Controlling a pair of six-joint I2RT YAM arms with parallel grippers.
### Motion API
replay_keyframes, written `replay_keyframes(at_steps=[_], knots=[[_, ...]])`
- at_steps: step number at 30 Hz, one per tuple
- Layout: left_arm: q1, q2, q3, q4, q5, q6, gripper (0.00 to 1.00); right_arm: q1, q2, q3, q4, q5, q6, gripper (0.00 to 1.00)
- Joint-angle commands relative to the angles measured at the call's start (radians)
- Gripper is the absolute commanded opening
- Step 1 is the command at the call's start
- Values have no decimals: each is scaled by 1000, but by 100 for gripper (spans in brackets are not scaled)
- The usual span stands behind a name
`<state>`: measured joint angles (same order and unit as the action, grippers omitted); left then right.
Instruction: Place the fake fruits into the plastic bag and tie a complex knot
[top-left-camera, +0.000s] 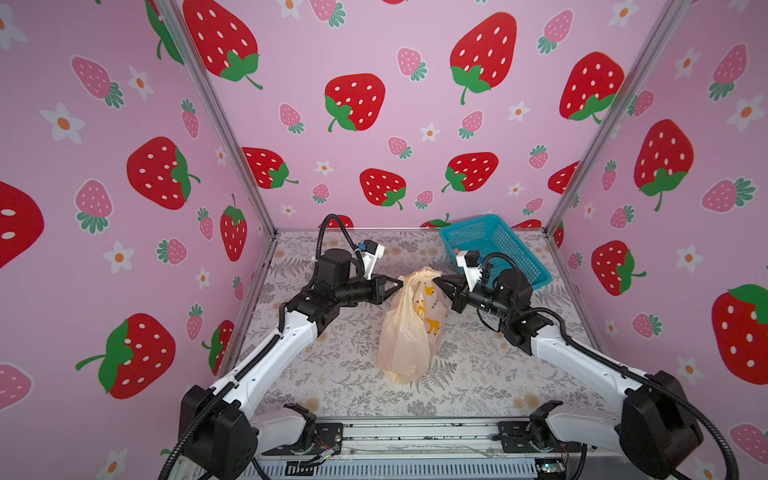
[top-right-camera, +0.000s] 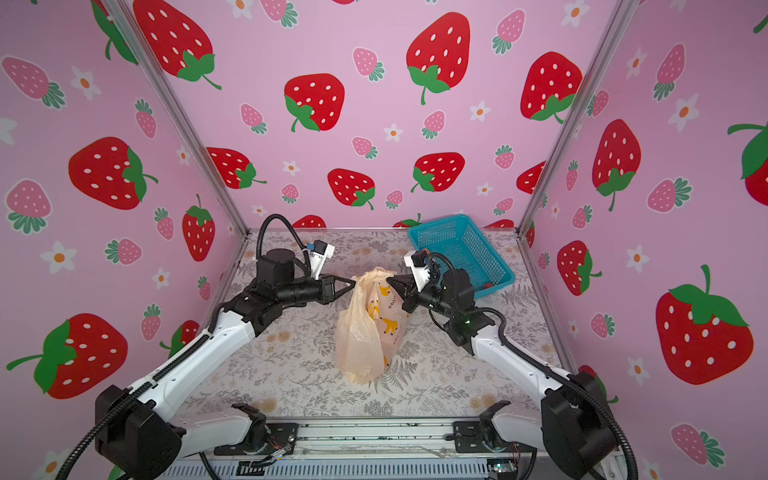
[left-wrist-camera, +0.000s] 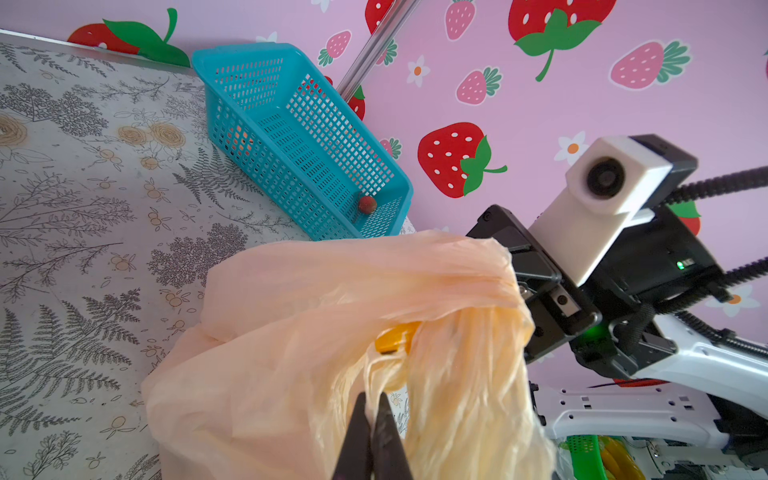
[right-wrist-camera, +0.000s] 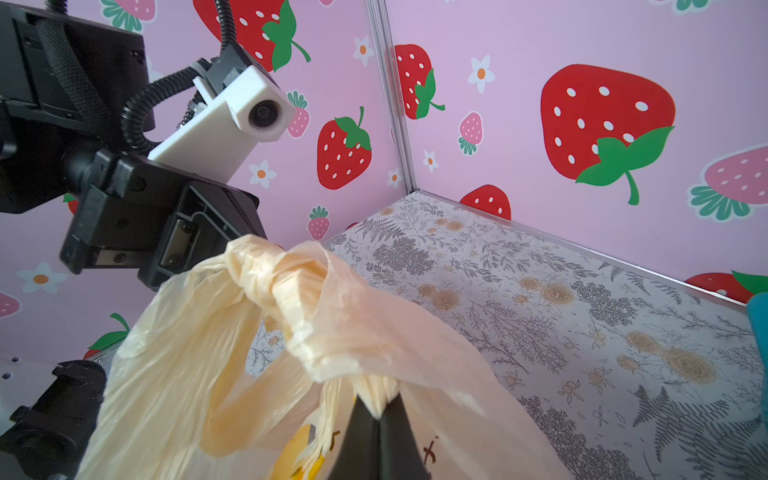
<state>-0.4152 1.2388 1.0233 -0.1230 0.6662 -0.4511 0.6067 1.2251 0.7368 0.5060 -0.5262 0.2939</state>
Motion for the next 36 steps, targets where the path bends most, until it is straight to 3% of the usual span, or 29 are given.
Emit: replay_keyframes(at_steps=[1, 11, 22, 36], knots=[[-3, -14, -3, 25, 12, -8, 0, -8, -32, 7, -47, 17, -1, 0], [13, -54, -5, -6, -51, -11, 0, -55, -48, 19, -257, -5, -29, 0], [77, -99, -34, -43, -94, -22, 0, -119, -37, -18, -321, -13, -27, 0], [147, -175, -195, -35, -316, -102, 0, -221, -42, -124, -405, 63, -15, 0]])
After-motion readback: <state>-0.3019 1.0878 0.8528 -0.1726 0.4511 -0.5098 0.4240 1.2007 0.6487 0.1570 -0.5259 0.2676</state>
